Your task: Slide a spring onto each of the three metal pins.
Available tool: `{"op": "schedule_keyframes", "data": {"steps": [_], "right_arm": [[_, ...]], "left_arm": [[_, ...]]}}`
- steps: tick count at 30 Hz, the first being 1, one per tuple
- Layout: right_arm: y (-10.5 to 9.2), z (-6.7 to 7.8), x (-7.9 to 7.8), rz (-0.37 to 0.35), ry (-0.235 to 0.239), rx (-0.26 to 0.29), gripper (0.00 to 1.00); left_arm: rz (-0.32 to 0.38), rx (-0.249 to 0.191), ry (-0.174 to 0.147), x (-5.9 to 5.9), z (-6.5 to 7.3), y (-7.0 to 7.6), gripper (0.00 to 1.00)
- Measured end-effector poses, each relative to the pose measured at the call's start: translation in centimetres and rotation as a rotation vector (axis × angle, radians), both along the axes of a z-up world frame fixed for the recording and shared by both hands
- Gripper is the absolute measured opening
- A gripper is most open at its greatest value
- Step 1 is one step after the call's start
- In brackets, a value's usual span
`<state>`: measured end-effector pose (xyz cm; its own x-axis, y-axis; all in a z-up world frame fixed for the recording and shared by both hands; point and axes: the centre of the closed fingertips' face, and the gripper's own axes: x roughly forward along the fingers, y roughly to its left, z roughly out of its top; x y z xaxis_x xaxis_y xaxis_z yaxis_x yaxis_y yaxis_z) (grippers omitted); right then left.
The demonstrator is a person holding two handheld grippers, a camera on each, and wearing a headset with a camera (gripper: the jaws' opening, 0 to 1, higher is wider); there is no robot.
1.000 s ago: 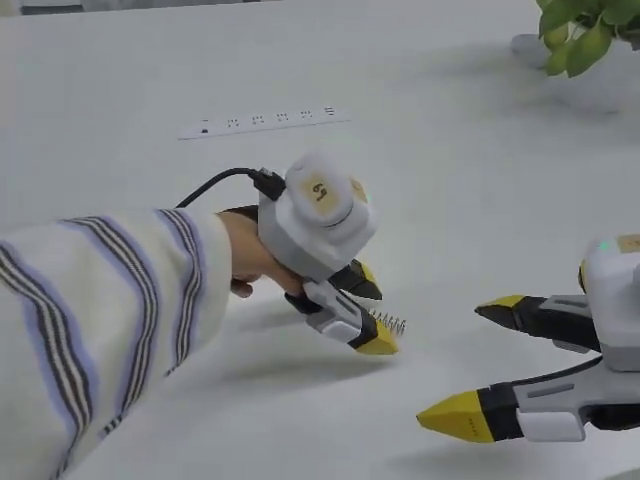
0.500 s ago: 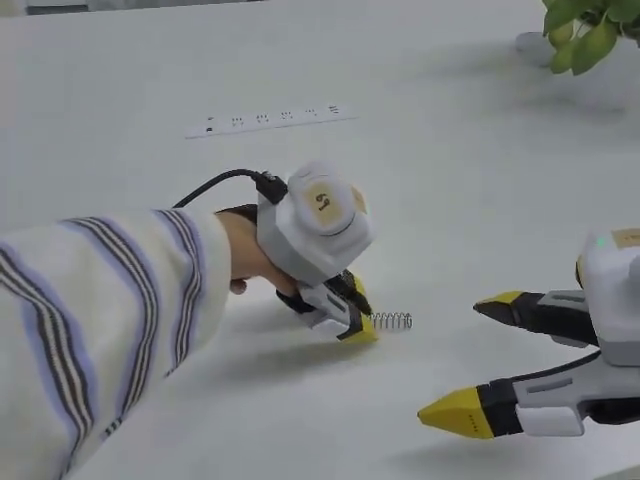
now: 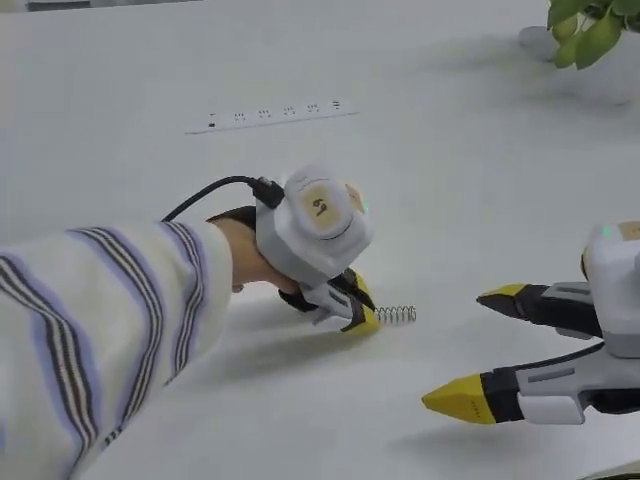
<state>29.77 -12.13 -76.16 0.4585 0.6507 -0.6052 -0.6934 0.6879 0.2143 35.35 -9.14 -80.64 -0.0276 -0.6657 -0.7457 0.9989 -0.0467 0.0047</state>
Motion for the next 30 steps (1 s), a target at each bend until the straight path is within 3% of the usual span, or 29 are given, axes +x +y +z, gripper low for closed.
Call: {"op": "schedule_keyframes", "data": {"steps": [2,5,9,19,22,24,27,30], "right_arm": [[0.0,-0.1,0.0,0.007,0.000,-0.011,0.86],[-0.1,-0.3,0.1,0.007,-0.005,-0.029,0.89],[0.1,-0.1,0.0,0.017,-0.005,-0.024,0.86],[0.0,-0.1,-0.1,0.029,-0.009,-0.031,0.87],[0.0,0.0,0.0,0.033,-0.012,-0.026,0.86],[0.1,0.1,0.0,0.039,-0.014,-0.027,0.86],[0.1,0.2,0.0,0.046,-0.016,-0.031,0.86],[0.2,0.4,0.2,0.048,-0.021,-0.026,0.85]], "left_arm": [[-0.011,0.000,-0.003,-0.1,0.0,0.1,0.03],[0.028,0.002,0.032,0.1,0.0,0.0,0.03],[0.069,0.014,0.013,0.7,0.0,0.2,0.02],[0.103,0.018,0.029,0.5,0.3,1.4,0.02],[0.131,0.009,0.014,0.9,0.9,1.6,0.02],[0.152,-0.009,0.039,1.0,1.3,1.6,0.02],[0.143,-0.010,0.026,1.1,1.9,1.9,0.02],[0.129,-0.012,0.038,1.0,2.1,2.3,0.02]]}}
